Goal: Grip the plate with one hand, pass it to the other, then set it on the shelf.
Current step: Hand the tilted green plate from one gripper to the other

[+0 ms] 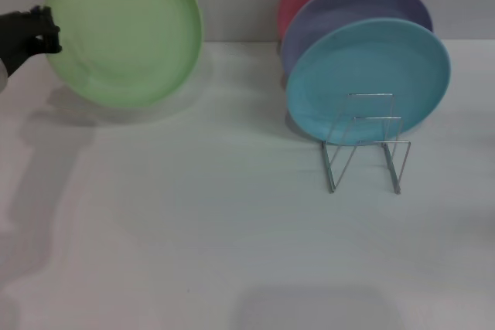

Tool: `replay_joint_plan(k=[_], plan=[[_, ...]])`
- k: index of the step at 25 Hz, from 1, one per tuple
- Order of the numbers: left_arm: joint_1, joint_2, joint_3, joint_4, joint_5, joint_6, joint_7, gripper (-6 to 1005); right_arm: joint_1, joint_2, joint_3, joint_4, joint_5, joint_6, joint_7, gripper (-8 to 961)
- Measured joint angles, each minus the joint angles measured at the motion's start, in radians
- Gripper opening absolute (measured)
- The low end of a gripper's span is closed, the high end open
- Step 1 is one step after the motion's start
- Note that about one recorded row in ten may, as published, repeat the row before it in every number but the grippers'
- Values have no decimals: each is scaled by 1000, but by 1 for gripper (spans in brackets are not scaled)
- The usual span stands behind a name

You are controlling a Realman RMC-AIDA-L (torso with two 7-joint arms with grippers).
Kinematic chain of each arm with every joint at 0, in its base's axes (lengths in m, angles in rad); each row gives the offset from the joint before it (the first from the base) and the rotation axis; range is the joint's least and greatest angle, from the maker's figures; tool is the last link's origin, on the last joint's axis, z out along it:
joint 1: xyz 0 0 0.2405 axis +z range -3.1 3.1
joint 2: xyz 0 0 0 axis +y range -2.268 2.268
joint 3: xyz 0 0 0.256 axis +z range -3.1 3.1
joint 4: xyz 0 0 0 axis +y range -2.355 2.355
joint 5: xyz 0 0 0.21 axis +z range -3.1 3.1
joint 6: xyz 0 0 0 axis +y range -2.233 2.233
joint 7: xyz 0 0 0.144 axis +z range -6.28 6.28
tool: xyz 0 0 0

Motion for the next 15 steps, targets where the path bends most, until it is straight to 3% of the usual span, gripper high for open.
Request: replay_joint_plan(k=[1, 4, 6, 7, 8, 9, 11, 15], plan=[[16, 1, 41, 16, 8, 110, 11, 32, 0, 0, 1, 0, 0, 14, 0, 759], [30, 1, 74, 28, 23, 203, 27, 32, 0, 0, 1, 0, 0, 21, -1, 759], [57, 0, 139, 46, 65, 368, 40, 32, -2, 0, 2, 0, 0, 23, -1, 759], [57, 0, 139, 46, 65, 368, 40, 32, -2, 0, 2, 0, 0, 23, -1, 759], [76, 1, 190, 66, 95, 483, 37, 32, -3, 0, 2, 0, 0, 24, -1, 759], [76, 1, 190, 66, 95, 483, 37, 32, -3, 0, 2, 0, 0, 25, -1, 759], [90, 3, 282, 129, 159, 686, 5, 32, -5, 0, -1, 0, 0, 29, -2, 759], [91, 3, 338, 195, 227, 808, -85, 32, -5, 0, -5, -1, -4, 29, -2, 759]])
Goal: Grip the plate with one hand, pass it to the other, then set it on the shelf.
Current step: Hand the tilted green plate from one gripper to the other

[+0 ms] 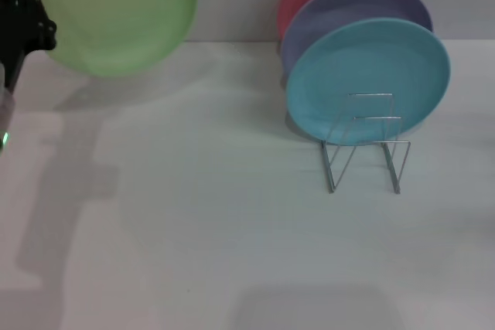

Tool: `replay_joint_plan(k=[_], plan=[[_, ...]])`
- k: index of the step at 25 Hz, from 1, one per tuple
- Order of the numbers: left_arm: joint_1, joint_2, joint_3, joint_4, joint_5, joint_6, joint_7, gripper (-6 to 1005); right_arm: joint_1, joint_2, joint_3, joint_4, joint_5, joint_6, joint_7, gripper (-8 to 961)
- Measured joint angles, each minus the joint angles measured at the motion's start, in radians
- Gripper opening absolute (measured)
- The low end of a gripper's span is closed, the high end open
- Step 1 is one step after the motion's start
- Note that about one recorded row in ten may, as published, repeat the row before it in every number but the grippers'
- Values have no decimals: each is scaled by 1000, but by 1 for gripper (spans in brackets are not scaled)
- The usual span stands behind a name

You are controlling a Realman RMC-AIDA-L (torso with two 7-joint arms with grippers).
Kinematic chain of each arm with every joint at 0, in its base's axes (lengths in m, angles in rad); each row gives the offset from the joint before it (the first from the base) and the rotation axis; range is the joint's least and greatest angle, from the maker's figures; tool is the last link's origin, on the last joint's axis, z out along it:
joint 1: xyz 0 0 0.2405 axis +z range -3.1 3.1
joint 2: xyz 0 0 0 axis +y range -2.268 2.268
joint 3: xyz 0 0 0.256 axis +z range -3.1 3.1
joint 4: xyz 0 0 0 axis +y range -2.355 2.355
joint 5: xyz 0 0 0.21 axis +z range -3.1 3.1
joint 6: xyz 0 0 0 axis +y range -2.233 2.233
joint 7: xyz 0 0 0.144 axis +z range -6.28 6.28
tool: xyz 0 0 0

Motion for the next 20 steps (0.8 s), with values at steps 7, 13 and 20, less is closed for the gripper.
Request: replay_joint_plan(k=[7, 13, 20], plan=[[-6, -3, 67, 176, 92, 220, -281, 32, -3, 0, -2, -10, -5, 0, -1, 760], [-28, -14, 130, 396, 98, 462, -533, 33, -10, 0, -4, -13, -25, 0, -1, 760], [-59, -19, 241, 527, 12, 557, -592, 33, -18, 5, -10, -5, -46, -32, -2, 760]])
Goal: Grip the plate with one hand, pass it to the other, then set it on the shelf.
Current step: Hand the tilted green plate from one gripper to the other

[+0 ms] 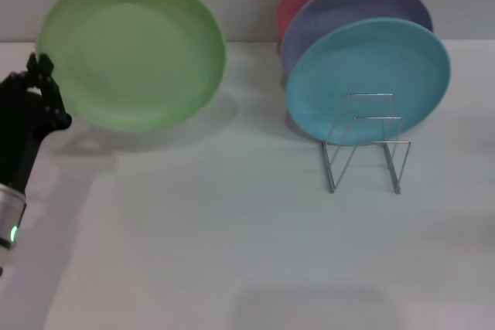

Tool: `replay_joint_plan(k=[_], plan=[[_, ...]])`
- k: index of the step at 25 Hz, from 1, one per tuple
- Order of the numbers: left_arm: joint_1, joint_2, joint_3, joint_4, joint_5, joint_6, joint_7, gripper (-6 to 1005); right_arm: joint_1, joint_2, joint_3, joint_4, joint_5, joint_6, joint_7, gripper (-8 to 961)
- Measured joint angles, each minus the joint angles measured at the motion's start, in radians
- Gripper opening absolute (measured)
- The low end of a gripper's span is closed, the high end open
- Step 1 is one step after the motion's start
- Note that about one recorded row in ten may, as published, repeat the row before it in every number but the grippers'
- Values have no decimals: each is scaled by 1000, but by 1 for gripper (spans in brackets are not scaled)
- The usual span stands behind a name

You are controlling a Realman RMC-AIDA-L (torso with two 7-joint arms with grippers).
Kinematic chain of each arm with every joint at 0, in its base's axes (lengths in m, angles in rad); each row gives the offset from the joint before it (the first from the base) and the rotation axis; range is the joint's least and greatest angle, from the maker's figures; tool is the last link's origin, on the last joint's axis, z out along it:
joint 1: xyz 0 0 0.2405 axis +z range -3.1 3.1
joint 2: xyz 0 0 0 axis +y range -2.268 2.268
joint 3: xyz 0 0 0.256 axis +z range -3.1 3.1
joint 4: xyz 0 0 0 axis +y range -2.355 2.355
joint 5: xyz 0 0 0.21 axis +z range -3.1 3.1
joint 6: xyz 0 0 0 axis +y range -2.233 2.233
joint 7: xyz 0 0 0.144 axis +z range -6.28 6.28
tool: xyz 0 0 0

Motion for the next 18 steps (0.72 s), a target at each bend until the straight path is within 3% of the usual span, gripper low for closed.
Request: replay_joint_plan(k=[4, 6, 15, 18], plan=[[8, 0, 53, 25, -63, 17, 3, 33, -29, 3, -61, 25, 0, -49, 0, 760], [27, 0, 77, 29, -118, 21, 4, 33, -58, 5, -141, 49, -1, -110, 8, 760], [27, 2, 89, 42, -128, 24, 4, 32, -166, 9, -311, 189, -1, -387, -7, 759], [32, 6, 89, 41, -125, 37, 4, 32, -195, 9, -393, 304, -1, -478, -104, 759]])
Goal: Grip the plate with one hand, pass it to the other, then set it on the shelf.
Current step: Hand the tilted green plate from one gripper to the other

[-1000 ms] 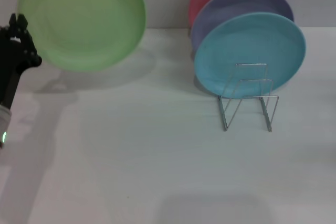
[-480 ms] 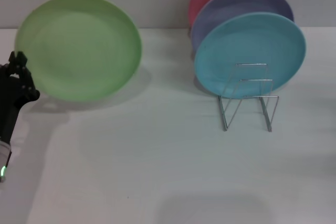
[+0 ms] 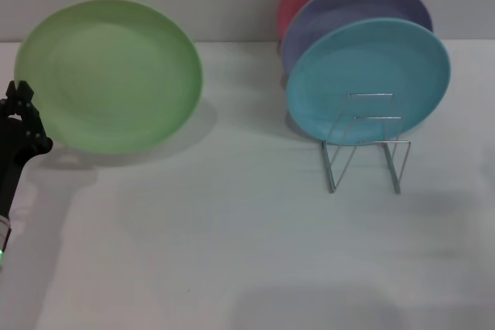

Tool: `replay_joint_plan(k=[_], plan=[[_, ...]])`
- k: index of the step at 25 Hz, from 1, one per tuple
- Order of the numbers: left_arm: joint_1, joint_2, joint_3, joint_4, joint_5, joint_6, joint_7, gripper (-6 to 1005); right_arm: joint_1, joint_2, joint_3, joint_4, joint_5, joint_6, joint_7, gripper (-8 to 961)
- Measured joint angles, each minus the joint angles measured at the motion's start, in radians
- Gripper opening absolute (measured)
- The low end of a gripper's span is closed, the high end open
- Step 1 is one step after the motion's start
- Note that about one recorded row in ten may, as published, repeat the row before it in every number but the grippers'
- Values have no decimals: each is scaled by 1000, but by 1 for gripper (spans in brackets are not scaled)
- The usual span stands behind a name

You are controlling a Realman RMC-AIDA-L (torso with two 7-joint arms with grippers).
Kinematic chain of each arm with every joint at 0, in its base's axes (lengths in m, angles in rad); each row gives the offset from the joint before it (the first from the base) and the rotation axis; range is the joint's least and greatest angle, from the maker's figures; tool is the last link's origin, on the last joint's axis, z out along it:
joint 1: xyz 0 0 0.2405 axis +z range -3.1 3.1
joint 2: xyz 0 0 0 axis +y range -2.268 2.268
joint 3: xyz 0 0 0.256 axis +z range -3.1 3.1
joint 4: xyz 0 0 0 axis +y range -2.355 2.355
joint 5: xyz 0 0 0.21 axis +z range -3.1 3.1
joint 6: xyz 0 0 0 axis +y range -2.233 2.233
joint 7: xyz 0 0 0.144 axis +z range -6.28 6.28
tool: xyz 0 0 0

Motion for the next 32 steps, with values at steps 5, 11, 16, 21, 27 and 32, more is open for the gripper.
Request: replay_joint_plan(k=[5, 11, 16, 21, 27, 32], plan=[[5, -4, 2, 1, -2, 8, 0, 32, 21, 0, -70, 120, 0, -32, -126, 759], [46, -7, 39, -22, -8, 33, 0, 32, 94, 0, -122, 244, -33, -28, -226, 759], [59, -7, 184, -59, -158, 61, 105, 33, 160, -1, -124, 336, -64, 27, -331, 760], [52, -7, 275, -86, -271, 65, 177, 33, 199, 0, -118, 386, -65, 73, -374, 757], [43, -7, 346, -100, -350, 78, 192, 32, 249, 0, -111, 421, -66, 158, -384, 750], [30, -7, 413, -138, -441, 78, 243, 32, 277, -1, -111, 427, -68, 215, -384, 744]])
